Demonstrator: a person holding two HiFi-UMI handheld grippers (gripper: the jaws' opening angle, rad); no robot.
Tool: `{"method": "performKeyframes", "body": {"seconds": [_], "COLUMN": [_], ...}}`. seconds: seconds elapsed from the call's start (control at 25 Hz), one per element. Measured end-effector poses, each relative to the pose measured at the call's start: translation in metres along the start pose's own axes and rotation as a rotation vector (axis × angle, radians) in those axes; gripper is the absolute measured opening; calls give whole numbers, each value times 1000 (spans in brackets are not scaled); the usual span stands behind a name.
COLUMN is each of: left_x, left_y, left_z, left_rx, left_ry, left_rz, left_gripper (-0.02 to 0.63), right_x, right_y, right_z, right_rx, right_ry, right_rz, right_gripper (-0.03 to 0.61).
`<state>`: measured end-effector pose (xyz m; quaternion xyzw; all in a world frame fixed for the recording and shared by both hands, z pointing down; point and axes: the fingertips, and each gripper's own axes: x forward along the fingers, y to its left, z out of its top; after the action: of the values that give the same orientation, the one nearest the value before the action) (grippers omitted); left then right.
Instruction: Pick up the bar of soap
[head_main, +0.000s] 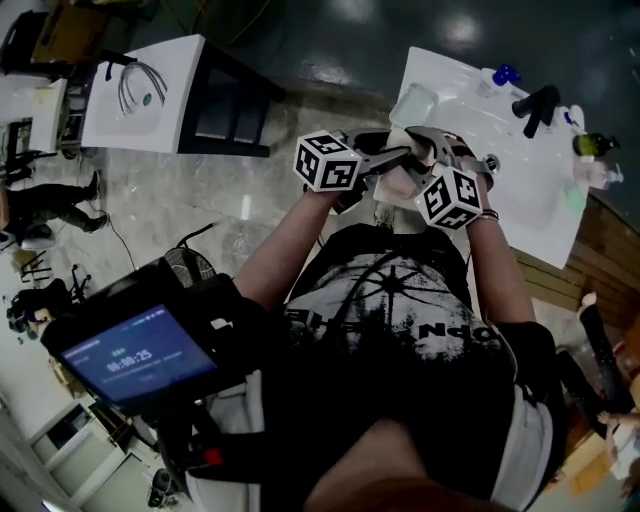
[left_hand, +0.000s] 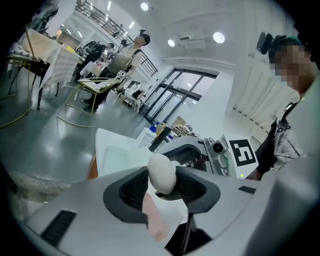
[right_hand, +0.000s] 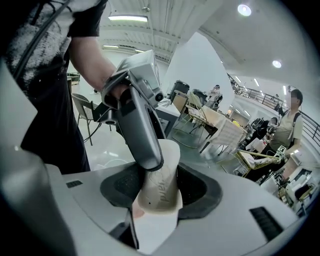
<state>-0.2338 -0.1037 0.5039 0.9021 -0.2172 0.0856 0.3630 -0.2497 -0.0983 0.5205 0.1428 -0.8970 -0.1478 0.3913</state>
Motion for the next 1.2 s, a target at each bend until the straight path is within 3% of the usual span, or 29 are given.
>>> {"method": "performKeyframes", "body": {"seconds": [0.68, 1.2], "left_x": [6, 51], "left_y": [-44, -77], "left_z": [45, 55], "left_rx": [110, 158], "left_ry": [-56, -17], "left_rz": [-2, -73], "left_gripper": [175, 175], "right_x": [-50, -95], "right_y": [-31, -47], "right_z": [18, -14], "right_rx": [-47, -6], "right_ry": [-49, -20], "right_rz": [-109, -190], "right_gripper": [213, 213]}}
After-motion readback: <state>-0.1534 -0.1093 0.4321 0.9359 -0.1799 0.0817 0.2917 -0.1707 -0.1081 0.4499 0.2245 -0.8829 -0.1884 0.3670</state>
